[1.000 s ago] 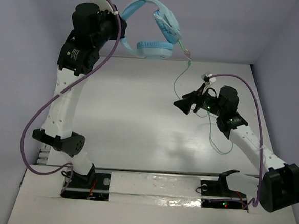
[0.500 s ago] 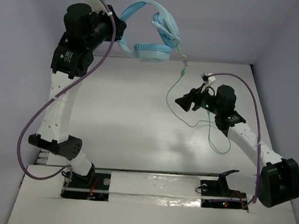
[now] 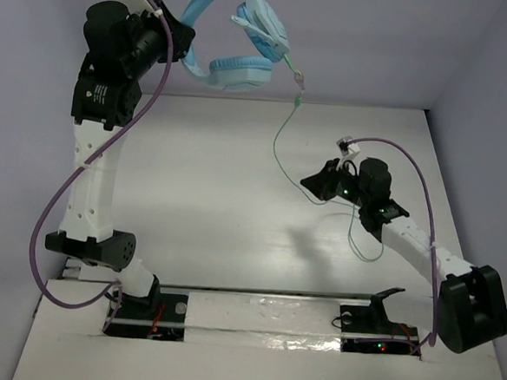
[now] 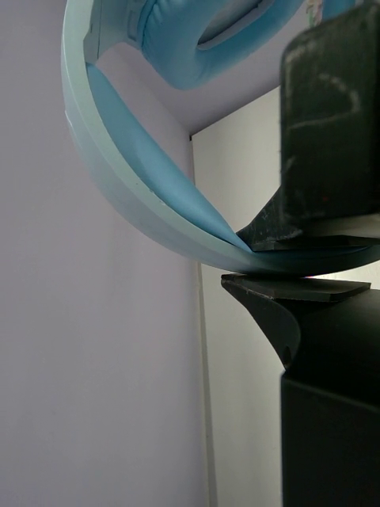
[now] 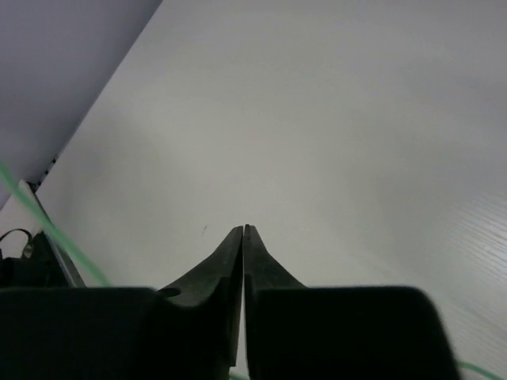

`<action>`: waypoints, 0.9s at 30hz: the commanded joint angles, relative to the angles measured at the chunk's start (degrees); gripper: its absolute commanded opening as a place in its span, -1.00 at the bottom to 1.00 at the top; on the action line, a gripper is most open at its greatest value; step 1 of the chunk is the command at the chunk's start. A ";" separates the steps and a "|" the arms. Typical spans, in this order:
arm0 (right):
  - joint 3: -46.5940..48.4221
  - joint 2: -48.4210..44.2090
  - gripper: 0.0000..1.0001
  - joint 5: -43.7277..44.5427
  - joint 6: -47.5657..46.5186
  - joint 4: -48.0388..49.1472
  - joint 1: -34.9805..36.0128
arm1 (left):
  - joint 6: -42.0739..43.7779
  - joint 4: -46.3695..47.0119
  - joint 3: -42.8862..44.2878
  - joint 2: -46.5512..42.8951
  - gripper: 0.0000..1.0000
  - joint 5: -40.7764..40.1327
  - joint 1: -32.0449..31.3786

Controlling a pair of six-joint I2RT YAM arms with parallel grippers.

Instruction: Wrap the headphones

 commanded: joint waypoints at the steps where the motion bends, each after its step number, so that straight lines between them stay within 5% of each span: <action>1: 0.77 -6.20 -0.99 4.94 3.87 5.61 0.23 | -3.34 9.80 -3.90 -5.35 -1.00 0.78 0.00; 5: 0.95 -14.98 -1.00 12.59 6.60 4.03 0.23 | -2.73 11.29 -8.22 -6.67 -1.00 -1.49 0.00; 8: -0.37 -19.57 -0.38 8.41 5.20 2.89 0.23 | -2.73 12.09 -9.02 -6.76 -1.00 -1.85 0.52; 9: 0.06 -19.40 -0.03 4.81 4.84 -0.60 0.23 | -2.81 12.18 -8.67 -6.32 -1.00 -2.03 0.53; 14: -1.85 -16.32 0.39 7.49 3.61 -6.87 3.65 | -2.90 10.69 -2.88 -4.57 -1.00 -2.90 0.53; 18: -3.18 -14.83 0.49 16.01 3.26 -7.05 3.66 | -2.81 8.75 1.35 -3.07 -1.00 -2.47 0.53; 27: -0.81 -5.78 0.32 8.18 1.67 -4.86 4.80 | -2.73 10.25 -2.69 -4.65 -1.00 -1.77 1.05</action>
